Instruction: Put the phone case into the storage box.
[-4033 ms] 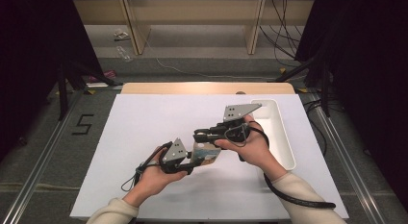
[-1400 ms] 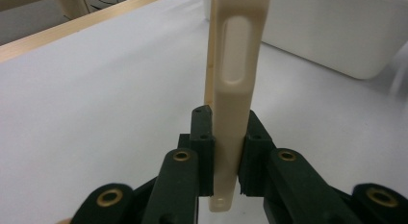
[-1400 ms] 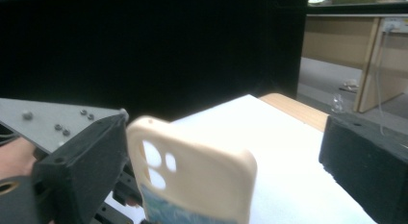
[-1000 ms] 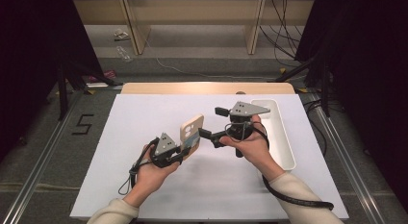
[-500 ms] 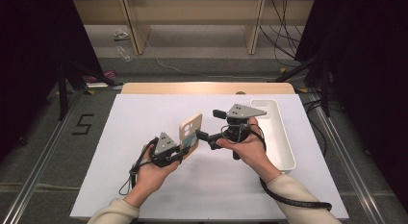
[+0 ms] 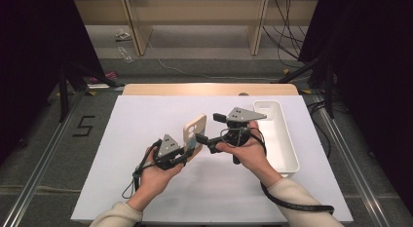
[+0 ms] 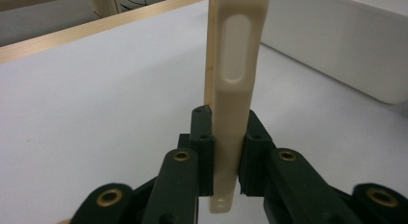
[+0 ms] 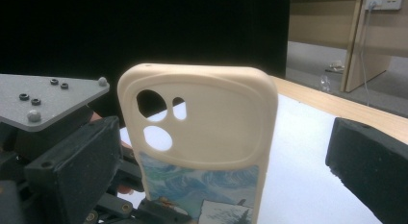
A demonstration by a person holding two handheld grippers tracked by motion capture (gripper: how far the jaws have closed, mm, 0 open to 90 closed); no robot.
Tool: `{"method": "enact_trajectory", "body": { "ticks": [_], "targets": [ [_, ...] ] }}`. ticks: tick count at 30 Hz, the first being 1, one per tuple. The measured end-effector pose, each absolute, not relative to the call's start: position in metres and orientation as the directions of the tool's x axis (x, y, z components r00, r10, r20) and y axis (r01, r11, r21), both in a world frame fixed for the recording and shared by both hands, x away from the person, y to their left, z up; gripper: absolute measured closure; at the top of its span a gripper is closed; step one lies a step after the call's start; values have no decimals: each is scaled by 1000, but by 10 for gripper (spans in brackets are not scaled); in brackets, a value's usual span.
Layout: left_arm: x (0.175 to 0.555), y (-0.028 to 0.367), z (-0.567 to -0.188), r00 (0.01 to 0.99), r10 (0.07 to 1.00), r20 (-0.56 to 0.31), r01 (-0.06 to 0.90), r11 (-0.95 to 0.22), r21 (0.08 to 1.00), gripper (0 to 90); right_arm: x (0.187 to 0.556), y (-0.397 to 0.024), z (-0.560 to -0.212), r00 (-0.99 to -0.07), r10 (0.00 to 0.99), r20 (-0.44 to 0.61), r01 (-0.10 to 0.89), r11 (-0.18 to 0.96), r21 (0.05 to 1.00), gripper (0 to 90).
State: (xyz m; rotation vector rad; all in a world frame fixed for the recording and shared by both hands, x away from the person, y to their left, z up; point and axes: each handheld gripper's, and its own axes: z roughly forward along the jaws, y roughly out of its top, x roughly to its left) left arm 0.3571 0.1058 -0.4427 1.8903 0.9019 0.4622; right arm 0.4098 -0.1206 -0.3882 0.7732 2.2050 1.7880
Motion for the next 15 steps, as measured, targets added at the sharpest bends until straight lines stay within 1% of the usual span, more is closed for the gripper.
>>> {"method": "enact_trajectory", "body": {
  "ticks": [15],
  "targets": [
    [356,88,-443,671,739,-60,386,-279,879,789,409,-120,-388,-830,530,174,276,119,954,2]
  ]
}}
